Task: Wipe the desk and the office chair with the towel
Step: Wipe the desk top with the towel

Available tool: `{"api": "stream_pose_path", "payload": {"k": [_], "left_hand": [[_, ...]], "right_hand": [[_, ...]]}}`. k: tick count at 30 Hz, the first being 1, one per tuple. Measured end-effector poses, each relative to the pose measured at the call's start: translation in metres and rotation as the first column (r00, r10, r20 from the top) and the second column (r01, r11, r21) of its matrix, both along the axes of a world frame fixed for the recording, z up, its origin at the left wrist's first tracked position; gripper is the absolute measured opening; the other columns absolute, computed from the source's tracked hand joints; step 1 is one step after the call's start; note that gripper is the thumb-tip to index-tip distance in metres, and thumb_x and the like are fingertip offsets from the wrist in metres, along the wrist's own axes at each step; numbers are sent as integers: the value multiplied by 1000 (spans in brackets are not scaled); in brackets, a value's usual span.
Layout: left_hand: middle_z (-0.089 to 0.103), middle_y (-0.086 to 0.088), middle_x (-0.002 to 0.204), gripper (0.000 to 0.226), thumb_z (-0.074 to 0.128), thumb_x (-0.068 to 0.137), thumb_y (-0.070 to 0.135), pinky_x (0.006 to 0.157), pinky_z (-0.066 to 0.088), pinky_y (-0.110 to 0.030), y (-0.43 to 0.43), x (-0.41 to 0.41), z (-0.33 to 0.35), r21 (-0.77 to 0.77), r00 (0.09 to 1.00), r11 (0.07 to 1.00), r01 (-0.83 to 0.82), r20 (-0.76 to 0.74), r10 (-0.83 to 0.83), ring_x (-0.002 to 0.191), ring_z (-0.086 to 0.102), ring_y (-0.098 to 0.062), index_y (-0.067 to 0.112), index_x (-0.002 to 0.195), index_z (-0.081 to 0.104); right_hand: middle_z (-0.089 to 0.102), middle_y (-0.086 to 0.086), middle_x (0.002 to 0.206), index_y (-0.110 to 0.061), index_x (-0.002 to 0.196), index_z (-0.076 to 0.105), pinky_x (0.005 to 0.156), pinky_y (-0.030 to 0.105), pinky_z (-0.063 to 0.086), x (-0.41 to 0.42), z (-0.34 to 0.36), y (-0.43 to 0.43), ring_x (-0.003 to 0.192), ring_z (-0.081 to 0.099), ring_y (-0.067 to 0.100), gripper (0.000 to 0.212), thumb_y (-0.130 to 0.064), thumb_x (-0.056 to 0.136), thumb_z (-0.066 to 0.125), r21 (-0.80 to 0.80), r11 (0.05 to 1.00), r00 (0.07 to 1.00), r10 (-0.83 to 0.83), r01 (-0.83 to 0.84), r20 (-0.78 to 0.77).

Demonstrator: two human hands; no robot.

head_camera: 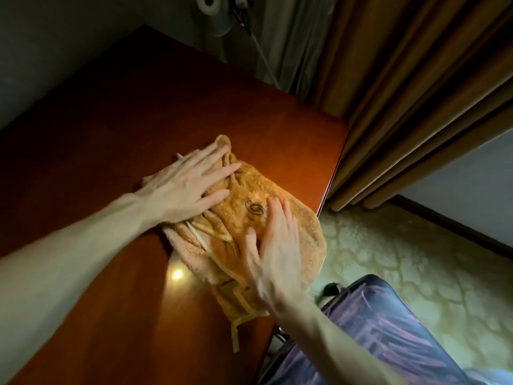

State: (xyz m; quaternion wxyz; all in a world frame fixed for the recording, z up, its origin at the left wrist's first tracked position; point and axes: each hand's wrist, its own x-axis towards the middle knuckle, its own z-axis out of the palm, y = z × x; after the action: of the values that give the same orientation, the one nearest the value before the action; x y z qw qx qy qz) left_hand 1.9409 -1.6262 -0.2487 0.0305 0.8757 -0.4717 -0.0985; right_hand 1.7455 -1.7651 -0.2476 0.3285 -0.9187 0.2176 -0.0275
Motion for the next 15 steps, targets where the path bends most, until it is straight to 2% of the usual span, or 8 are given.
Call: {"api": "stream_pose_path", "payload": {"k": [2,3,5,8,11,13,15], "left_hand": [[-1,-3,173,71,12,101,68,130,-1,-41,22,-6,-11,-59,996,995,-79,28,81,160,-4,-17,37,164,10],[2,-4,174,70,14,101,67,130,2,-42,33,-11,-14,-98,990,986,-135,20,137,160,1,-18,37,164,12],[8,-4,173,68,17,102,66,129,8,-44,47,-17,-17,-146,972,961,-234,-16,234,159,9,-21,38,164,15],[10,-5,173,67,19,103,62,129,12,-47,56,-24,-16,-134,958,949,-285,1,287,159,13,-23,35,164,18],[15,-14,171,67,27,101,54,128,1,-54,64,-39,-11,-127,920,928,-350,140,366,160,10,-27,24,160,35],[19,-22,168,60,37,97,47,125,-7,-62,54,-43,-1,-157,883,924,-348,275,380,160,7,-30,16,146,53],[19,-22,168,55,42,96,42,126,-5,-61,34,-37,9,-251,878,915,-315,290,382,160,7,-30,12,139,59]], "right_hand": [[-19,9,170,-12,164,-9,128,40,-14,-7,-6,13,155,-27,21,76,-53,102,9,-236,961,983,113,-145,-146],[-25,13,168,-10,162,-14,128,44,-16,-10,-8,18,154,-30,26,78,-55,101,5,-292,934,968,153,-207,-198],[-26,16,166,-8,160,-14,127,48,-15,-11,-11,25,154,-29,32,78,-56,101,4,-301,918,955,193,-257,-226],[-25,17,166,-9,160,-15,126,49,-16,-10,-8,22,154,-29,34,77,-57,104,6,-305,889,931,273,-341,-243],[-14,12,169,-13,164,-2,125,44,-18,-9,0,16,156,-22,29,74,-57,105,9,-293,901,943,274,-320,-188],[-8,9,170,-15,165,5,126,43,-16,-9,4,20,158,-17,27,74,-56,104,10,-275,934,971,201,-230,-131],[-7,9,171,-15,165,5,128,45,-14,-9,7,31,158,-19,27,75,-56,103,11,-243,947,975,185,-210,-122]]}}
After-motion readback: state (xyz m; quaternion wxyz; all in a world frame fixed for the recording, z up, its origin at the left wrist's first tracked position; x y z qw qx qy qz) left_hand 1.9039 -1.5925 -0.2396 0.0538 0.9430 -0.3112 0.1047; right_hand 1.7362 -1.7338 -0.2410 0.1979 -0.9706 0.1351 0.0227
